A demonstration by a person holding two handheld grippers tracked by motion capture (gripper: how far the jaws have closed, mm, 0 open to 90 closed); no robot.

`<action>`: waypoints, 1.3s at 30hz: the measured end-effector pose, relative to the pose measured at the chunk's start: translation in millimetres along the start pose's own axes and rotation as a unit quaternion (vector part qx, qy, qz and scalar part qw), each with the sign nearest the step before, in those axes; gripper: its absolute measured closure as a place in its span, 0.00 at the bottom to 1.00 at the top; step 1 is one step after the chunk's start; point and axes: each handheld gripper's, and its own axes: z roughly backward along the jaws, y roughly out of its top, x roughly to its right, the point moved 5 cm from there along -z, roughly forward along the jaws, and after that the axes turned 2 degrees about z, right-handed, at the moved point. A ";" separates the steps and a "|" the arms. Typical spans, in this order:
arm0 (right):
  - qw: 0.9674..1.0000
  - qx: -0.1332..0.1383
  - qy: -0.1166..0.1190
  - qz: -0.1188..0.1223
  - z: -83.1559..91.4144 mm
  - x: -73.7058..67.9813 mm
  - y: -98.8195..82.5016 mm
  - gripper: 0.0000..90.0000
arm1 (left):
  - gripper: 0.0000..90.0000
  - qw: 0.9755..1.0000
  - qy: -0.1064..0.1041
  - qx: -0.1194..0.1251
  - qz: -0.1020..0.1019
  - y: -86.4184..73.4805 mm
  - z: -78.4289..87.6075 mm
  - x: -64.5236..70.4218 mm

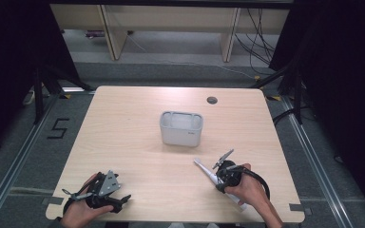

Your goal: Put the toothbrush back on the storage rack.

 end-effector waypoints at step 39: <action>0.996 -0.085 -0.007 0.032 -2.7 -3.0 13.1 0.74 | 0.18 1.000 -0.001 0.000 -0.002 0.3 0.3 0.1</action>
